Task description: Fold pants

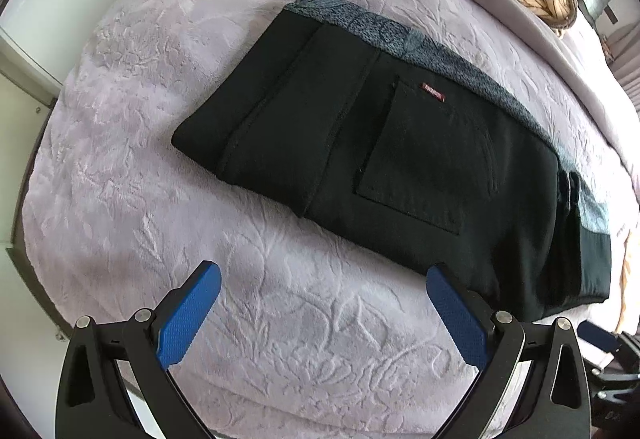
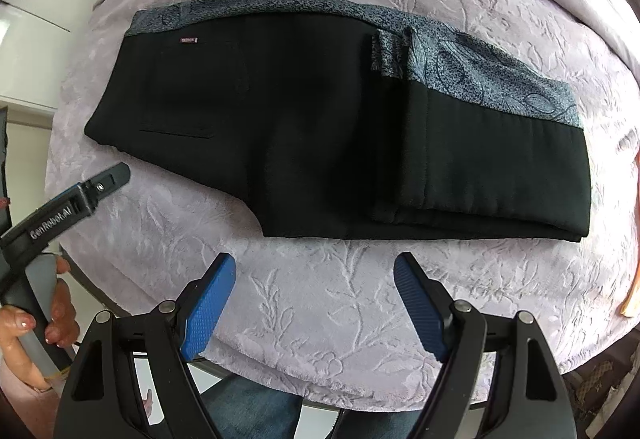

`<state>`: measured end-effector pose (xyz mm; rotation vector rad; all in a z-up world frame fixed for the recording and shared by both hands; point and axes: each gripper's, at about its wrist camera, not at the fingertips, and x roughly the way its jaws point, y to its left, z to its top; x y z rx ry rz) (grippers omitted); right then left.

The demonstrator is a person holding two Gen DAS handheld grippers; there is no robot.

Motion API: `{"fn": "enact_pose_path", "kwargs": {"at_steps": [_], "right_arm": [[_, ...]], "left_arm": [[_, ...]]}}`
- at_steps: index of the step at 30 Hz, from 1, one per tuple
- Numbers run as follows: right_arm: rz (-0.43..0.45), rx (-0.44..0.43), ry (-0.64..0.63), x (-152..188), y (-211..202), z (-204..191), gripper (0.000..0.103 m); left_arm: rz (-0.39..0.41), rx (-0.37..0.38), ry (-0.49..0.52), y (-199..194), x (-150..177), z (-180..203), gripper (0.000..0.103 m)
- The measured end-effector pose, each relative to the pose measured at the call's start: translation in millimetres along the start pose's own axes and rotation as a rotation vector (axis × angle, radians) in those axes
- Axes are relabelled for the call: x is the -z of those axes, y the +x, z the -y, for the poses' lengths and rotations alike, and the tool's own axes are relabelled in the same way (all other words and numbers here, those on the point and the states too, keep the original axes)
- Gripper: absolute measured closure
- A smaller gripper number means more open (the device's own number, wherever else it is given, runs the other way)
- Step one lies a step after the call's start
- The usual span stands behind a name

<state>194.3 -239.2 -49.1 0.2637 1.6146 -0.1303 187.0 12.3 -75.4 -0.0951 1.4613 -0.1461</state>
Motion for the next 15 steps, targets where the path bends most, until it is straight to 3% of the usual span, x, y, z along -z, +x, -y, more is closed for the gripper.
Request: {"fn": "enact_pose_path", "kwargs": {"at_steps": [5,8,10,15], "right_arm": [[-0.017,-0.008,-0.001,-1,7,-2,0.019],[-0.026,-0.013,0.002,-1,11,-2,0.019],[-0.028,-0.018,0.006,-2,13,-2,0.019],[-0.031,-0.024,0.012,-3,17,1,0.019]], "left_arm": [[0.038,0.060,-0.026,-1,-15,-17,0.000],[0.060,0.121,-0.094,-2,-28,-41,0.000],[0.057,0.210,-0.154,1,-35,-59,0.000],[0.042,0.414,-0.190,15,-38,-74,0.000]]}}
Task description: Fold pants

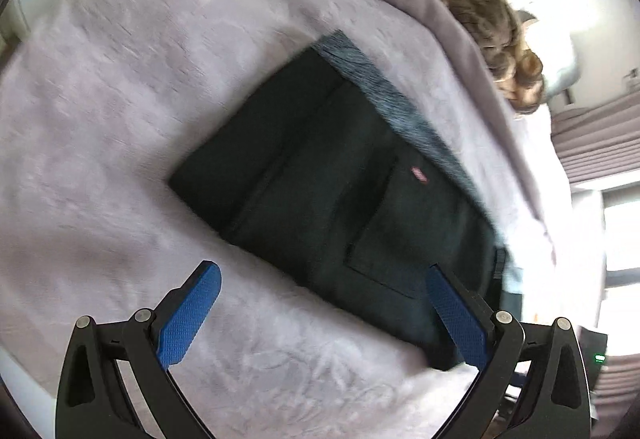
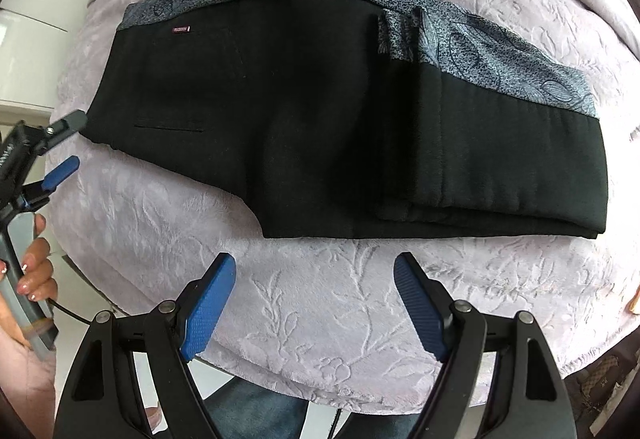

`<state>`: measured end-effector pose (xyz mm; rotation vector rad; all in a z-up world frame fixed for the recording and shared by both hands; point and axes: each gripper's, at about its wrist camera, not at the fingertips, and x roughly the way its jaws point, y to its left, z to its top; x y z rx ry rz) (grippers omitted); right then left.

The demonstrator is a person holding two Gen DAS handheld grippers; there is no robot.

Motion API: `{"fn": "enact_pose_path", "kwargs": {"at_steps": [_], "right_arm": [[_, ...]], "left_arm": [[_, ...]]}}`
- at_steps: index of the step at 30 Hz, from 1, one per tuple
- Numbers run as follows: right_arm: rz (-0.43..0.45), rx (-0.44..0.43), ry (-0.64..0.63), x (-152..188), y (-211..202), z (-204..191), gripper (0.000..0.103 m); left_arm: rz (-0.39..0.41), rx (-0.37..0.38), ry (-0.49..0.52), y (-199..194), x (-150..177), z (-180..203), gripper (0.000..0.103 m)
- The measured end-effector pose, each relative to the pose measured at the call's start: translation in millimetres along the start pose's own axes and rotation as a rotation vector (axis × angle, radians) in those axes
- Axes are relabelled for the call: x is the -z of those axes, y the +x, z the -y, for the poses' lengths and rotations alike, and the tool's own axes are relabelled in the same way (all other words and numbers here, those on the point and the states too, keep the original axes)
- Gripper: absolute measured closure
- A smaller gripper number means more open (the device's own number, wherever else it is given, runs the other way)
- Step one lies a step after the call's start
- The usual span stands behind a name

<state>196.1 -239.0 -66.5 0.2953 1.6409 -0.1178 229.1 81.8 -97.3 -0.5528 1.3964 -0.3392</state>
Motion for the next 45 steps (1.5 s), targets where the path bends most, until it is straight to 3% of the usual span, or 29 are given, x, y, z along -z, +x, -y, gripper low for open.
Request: {"fn": "enact_pose_path", "kwargs": {"at_steps": [4,16,20,23,25,29,32,33,34,36,39,41,45], "right_arm": [[-0.010,0.003,0.003,-2,4,5,0.019],[-0.027,0.007,0.009,0,15,11,0.019],[-0.029,-0.001,0.004,-5,17,10,0.019],[0.027,-0.015,-0.020,-13,6,11,0.019],[0.076,-0.020,-0.041,-20,-4,10,0.019],[0.168,-0.013,-0.074,-45,-25,11,0.019],[0.211,-0.025,-0.092,-66,-39,9,0.019],[0.225,-0.030,-0.100,-74,-44,8,0.019],[0.236,-0.036,-0.106,-80,-47,7,0.019],[0.250,-0.058,-0.124,-96,-54,1,0.019],[0.244,-0.115,-0.155,-122,-64,-15,0.019],[0.219,-0.174,-0.182,-141,-69,-29,0.019],[0.110,-0.240,-0.281,-176,-65,-79,0.019]], "left_arm": [[-0.001,0.084,-0.036,15,8,6,0.000],[0.023,0.084,-0.130,44,4,-5,0.000],[0.084,0.124,-0.110,26,0,13,0.000],[0.146,0.173,-0.029,8,-3,31,0.000],[0.105,0.087,-0.033,22,-7,28,0.000],[0.036,-0.007,-0.108,53,-7,6,0.005],[0.050,-0.105,-0.111,56,-10,8,0.031],[0.059,-0.127,-0.103,57,-11,10,0.046],[0.074,-0.151,-0.084,54,-11,15,0.051],[0.117,-0.229,0.010,47,-8,33,0.062],[0.225,-0.435,0.274,40,12,79,0.064],[0.286,-0.524,0.400,43,24,102,0.064],[0.305,-0.601,0.485,48,31,113,0.064]]}}
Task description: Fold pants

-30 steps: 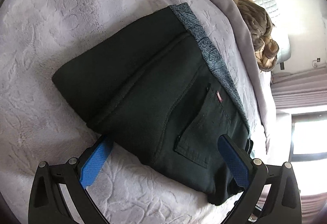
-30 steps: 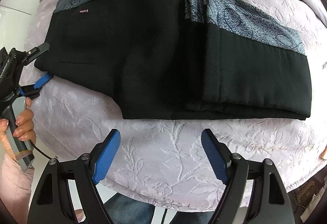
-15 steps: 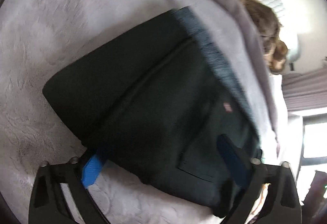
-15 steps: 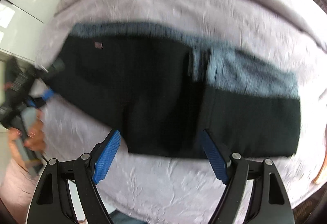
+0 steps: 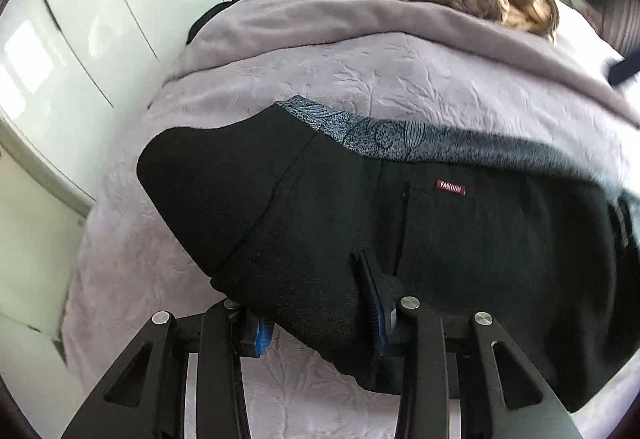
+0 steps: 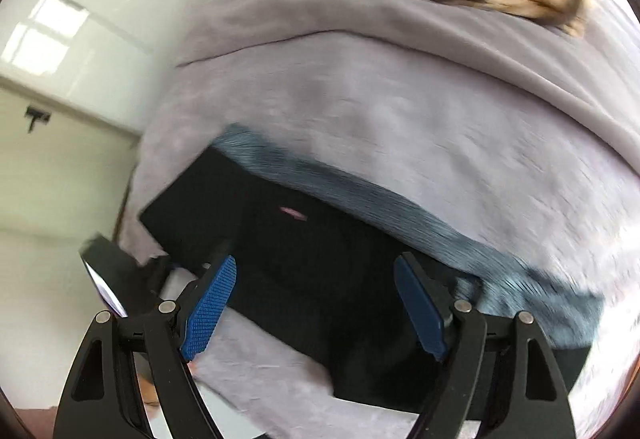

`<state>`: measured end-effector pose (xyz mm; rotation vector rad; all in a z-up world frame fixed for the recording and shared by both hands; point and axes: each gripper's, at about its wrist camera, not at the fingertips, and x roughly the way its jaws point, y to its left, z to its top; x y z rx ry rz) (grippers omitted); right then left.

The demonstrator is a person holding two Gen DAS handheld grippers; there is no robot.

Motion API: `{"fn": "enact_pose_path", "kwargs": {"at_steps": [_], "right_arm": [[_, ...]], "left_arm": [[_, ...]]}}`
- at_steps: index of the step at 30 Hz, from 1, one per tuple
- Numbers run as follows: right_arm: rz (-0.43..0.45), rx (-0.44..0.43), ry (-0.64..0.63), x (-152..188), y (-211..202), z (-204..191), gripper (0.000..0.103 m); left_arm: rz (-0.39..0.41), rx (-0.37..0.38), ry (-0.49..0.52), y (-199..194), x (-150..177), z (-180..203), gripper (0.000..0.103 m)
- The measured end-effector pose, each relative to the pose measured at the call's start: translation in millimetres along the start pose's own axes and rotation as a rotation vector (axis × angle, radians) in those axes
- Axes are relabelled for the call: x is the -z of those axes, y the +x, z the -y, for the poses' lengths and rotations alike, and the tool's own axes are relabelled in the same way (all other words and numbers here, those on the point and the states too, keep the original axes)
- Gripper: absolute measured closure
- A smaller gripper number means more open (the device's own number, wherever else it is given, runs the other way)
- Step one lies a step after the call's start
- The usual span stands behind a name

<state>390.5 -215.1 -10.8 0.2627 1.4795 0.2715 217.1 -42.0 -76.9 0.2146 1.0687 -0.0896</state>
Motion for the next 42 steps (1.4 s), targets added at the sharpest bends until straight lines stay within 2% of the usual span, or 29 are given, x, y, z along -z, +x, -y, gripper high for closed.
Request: {"fn": "enact_pose_path", "kwargs": {"at_steps": [4,11,14,19,20,21,23,27,34,38,42], "right_arm": [[-0.179,-0.045,-0.106,-40,42,-60,0.019],[-0.427,-0.049,-0.235,-73,121,-145,0.019],[-0.520,0.016,-0.247,-76,155,-162,0.019],[-0.600,0.100,-0.272,-67,190,-162,0.019],[-0.601,0.108,-0.272,-65,193,-159,0.037],[-0.593,0.109,-0.275,-65,192,-156,0.071],[-0.553,0.085,-0.265,-65,180,-147,0.081],[-0.445,-0.059,-0.216,-59,132,-118,0.083],[-0.221,-0.337,-0.069,-27,25,-34,0.083],[-0.076,-0.462,0.037,14,-36,29,0.083],[0.051,-0.539,0.137,68,-79,99,0.083]], "left_arm": [[0.016,-0.027,0.031,4,-5,6,0.064],[0.036,-0.055,0.060,2,5,3,0.064],[0.041,-0.060,0.063,-1,8,2,0.064],[0.057,-0.078,0.096,-8,10,11,0.064],[0.048,-0.074,0.098,-8,10,12,0.064],[0.049,-0.071,0.101,-11,10,13,0.064],[0.091,-0.084,0.142,-25,9,21,0.064],[0.168,-0.080,0.197,-60,0,39,0.064],[0.290,0.006,0.284,-140,-19,95,0.064],[0.332,0.080,0.365,-178,-20,144,0.064],[0.351,0.145,0.489,-207,-7,210,0.064]]}}
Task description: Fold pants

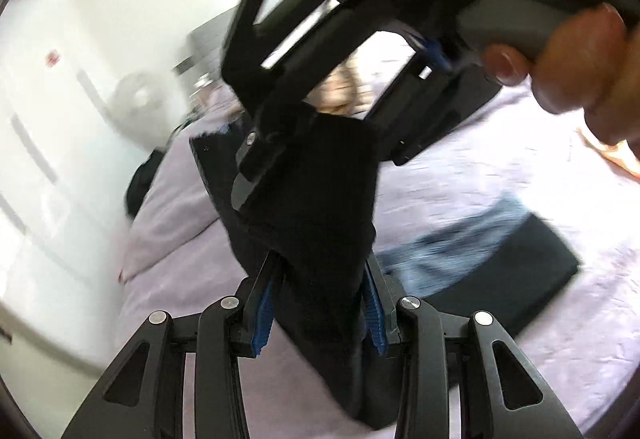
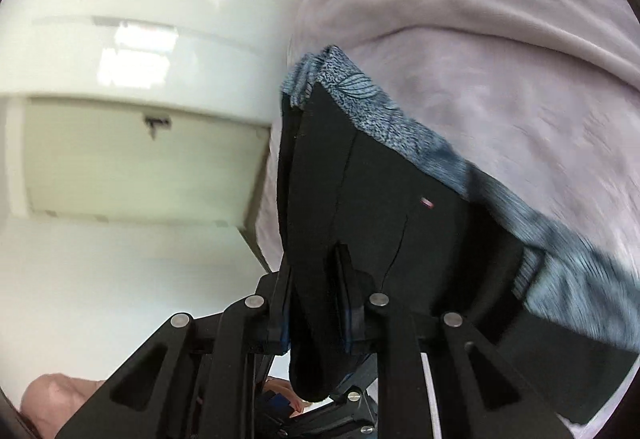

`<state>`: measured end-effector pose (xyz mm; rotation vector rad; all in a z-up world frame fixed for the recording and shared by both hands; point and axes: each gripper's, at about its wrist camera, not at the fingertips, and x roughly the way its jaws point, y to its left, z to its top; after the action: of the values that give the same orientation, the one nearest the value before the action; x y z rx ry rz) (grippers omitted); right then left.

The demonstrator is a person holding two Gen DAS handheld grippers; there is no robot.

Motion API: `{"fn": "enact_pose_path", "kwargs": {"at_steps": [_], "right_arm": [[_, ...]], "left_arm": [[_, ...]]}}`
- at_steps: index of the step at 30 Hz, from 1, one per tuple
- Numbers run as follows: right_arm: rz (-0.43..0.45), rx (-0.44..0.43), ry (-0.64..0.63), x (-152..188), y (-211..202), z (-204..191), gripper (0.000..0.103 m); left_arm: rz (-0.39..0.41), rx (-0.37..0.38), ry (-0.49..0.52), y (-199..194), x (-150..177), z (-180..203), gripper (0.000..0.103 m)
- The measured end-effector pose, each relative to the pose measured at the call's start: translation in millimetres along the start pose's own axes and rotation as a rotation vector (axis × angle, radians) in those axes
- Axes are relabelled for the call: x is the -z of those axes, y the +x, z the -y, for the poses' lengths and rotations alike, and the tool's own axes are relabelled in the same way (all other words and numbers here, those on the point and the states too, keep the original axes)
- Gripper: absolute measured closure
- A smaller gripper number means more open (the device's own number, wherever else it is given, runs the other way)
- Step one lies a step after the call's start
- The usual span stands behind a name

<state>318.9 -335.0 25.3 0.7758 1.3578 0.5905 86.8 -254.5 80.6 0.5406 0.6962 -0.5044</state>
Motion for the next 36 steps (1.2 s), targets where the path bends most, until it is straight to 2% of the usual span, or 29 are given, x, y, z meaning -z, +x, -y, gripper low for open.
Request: {"fn": "enact_pose_path", "kwargs": {"at_steps": [5,9,12,15,17,19,20,22,26,29,31,33,36], "right_arm": [[0.158,-0.074,0.111,64,-74,80,0.083],[0.223,-0.073,0.193,108,-104,150,0.083],[0.247,-0.074,0.278,128,-111,207,0.083],[0.255,-0.056,0.338,141,-99,253,0.083],[0.247,-0.012,0.365,145,-93,277,0.083],[0.243,-0.004,0.383,148,-86,287,0.079],[0.253,0.004,0.389,150,-88,287,0.078],[0.262,0.032,0.395,154,-92,285,0.077],[0.254,0.177,0.389,163,-106,267,0.077],[0.254,0.299,0.385,168,-116,256,0.077],[0.284,0.371,0.366,167,-124,242,0.077],[0.316,0.407,0.326,161,-131,230,0.077],[0.331,0.426,0.243,139,-129,210,0.077]], "left_arm": [[-0.008,0.103,0.147,2,-10,86,0.064],[-0.038,0.144,0.260,18,6,145,0.064],[-0.099,0.166,0.309,42,17,178,0.064],[-0.181,0.182,0.325,64,28,191,0.064],[-0.206,0.186,0.330,68,26,191,0.057],[-0.225,0.215,0.295,69,28,174,0.043],[-0.229,0.220,0.271,65,29,162,0.040],[-0.235,0.221,0.225,64,35,144,0.024],[-0.291,0.162,0.048,68,27,85,0.023],[-0.366,0.100,-0.107,89,26,34,0.023],[-0.396,0.049,-0.204,112,19,-2,0.023],[-0.408,0.019,-0.310,133,14,-33,0.023],[-0.467,0.022,-0.400,164,12,-53,0.023]]}}
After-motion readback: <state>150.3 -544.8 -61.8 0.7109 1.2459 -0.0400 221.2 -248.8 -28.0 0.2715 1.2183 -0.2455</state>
